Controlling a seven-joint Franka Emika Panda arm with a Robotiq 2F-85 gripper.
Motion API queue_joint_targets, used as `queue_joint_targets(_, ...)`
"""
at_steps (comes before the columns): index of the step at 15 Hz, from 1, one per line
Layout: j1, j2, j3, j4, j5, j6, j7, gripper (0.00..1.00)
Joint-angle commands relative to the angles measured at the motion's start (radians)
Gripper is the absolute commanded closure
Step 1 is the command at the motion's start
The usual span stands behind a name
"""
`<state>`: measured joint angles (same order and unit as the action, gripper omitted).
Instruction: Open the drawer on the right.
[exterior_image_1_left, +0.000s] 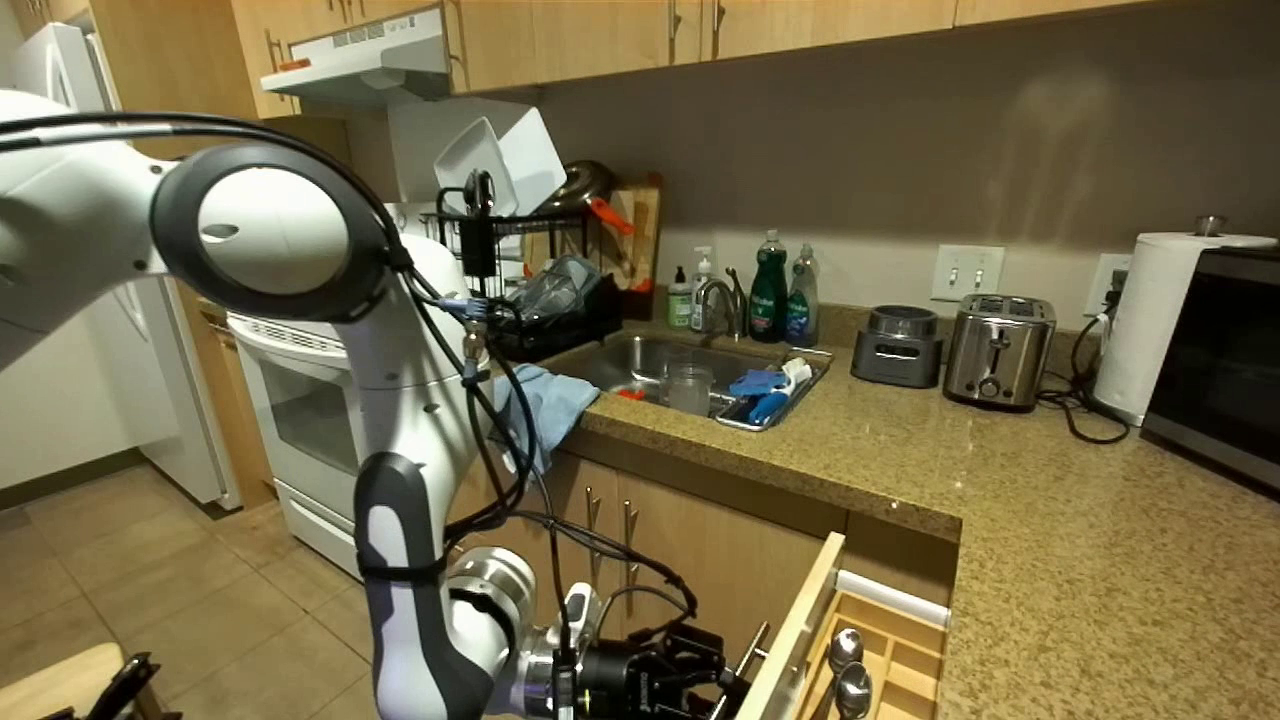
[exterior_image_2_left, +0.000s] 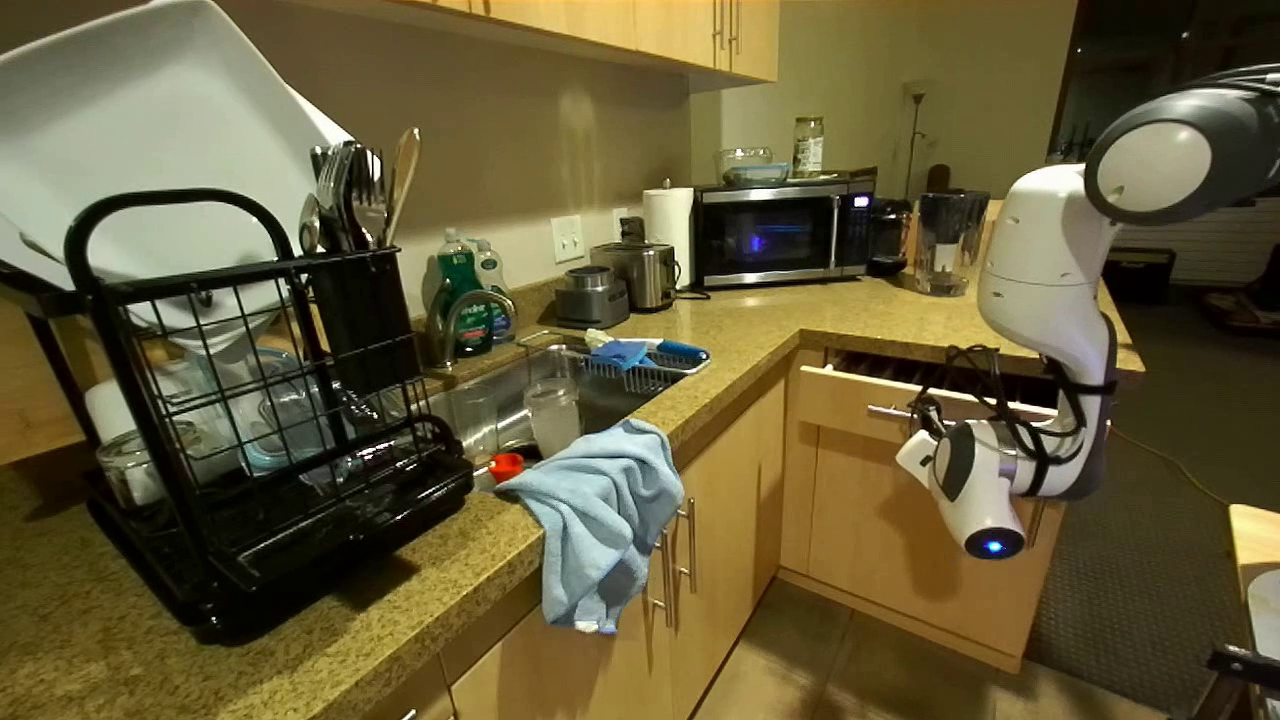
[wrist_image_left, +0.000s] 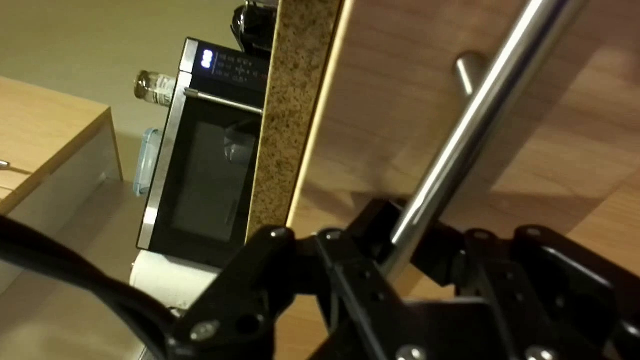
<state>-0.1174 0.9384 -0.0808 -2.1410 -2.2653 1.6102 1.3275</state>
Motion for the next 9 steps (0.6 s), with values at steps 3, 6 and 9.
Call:
queue_joint_targets(3,-0.014,-0.111,0.030,-0.195,-0.145,-0.025,0.104,0.46)
queue_joint_targets(6,-0.021,-0.130,0.022,-0.237,-0.247,-0.021,0.152,0.27)
queue_joint_targets(9,-0.036,-0.141,0.026,-0.257,-0.304,-0.022,0.176,0.08)
